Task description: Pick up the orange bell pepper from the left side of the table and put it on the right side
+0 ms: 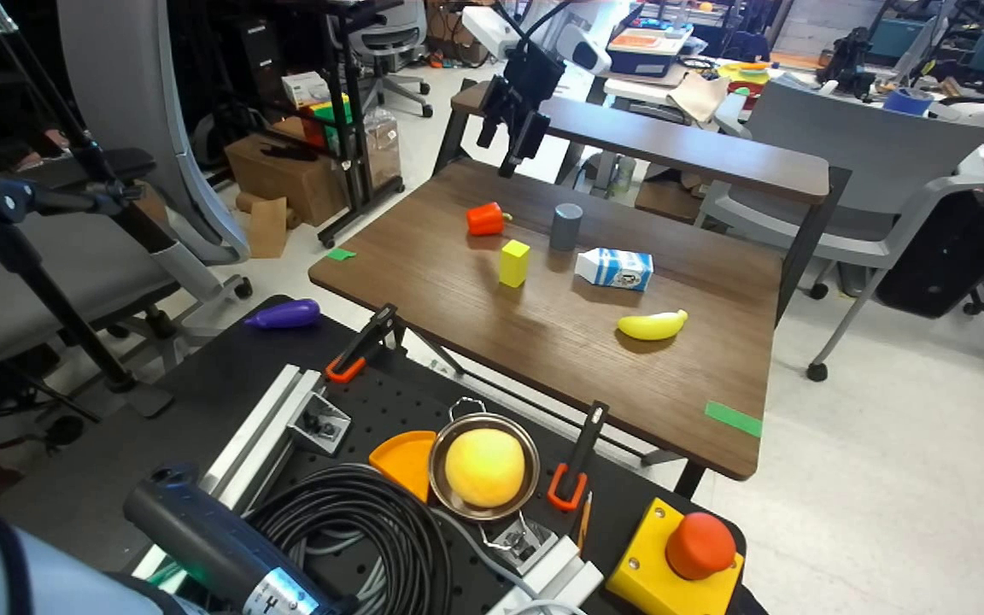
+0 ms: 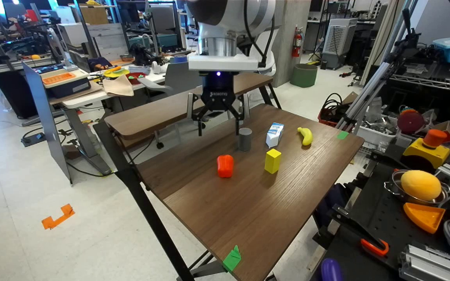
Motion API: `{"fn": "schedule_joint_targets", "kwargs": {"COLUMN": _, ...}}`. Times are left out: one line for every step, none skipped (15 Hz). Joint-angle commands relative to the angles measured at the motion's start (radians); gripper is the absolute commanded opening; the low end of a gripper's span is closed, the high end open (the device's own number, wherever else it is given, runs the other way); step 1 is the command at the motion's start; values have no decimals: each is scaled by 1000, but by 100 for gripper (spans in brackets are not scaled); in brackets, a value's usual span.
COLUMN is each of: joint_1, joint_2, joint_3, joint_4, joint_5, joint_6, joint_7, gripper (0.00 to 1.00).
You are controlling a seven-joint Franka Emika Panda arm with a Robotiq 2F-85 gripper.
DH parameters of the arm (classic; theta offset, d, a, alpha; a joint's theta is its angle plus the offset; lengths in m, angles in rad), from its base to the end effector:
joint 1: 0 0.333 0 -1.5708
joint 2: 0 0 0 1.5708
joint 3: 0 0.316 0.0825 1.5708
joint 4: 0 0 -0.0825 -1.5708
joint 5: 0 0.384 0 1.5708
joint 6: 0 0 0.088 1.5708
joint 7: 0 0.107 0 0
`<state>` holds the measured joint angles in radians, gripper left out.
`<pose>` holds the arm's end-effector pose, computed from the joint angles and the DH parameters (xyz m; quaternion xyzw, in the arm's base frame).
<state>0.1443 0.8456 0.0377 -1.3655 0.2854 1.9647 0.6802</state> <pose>0.6954 0.1414 0.1953 -0.9314 0.3141 0.1682 0.0748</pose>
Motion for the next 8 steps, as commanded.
{"fn": "schedule_joint_targets", "kwargs": {"joint_1": 43, "joint_2": 94, "joint_3": -25, "joint_4": 115, "joint_5": -18, "joint_6": -2, "joint_7": 113, "gripper": 100}}
{"fn": "schedule_joint_targets", "kwargs": {"joint_1": 48, "joint_2": 112, "joint_3": -29, "joint_4": 132, "joint_5": -21, "joint_6": -4, "joint_7": 140, "gripper": 100}}
{"fn": "schedule_joint_targets", "kwargs": {"joint_1": 54, "joint_2": 129, "joint_3": -36, "joint_4": 148, "joint_5": -26, "joint_6": 0, "joint_7": 171, "gripper": 100}}
{"fn": "schedule_joint_targets", "kwargs": {"joint_1": 56, "joint_2": 145, "joint_3": -38, "joint_4": 166, "joint_5": -29, "joint_6": -10, "joint_7": 199, "gripper": 100}}
{"fn": "schedule_joint_targets", "kwargs": {"joint_1": 57, "joint_2": 160, "joint_3": -42, "joint_4": 181, "joint_5": -30, "joint_6": -17, "joint_7": 229, "gripper": 100}}
{"fn": "schedule_joint_targets", "kwargs": {"joint_1": 58, "joint_2": 173, "joint_3": -46, "joint_4": 195, "joint_5": -34, "joint_6": -22, "joint_7": 258, "gripper": 100}}
{"fn": "schedule_joint_targets", "kwargs": {"joint_1": 60, "joint_2": 184, "joint_3": -51, "joint_4": 206, "joint_5": -42, "joint_6": -25, "joint_7": 286, "gripper": 100}}
{"fn": "schedule_joint_targets", "kwargs": {"joint_1": 62, "joint_2": 195, "joint_3": -56, "joint_4": 216, "joint_5": -50, "joint_6": -29, "joint_7": 316, "gripper": 100}}
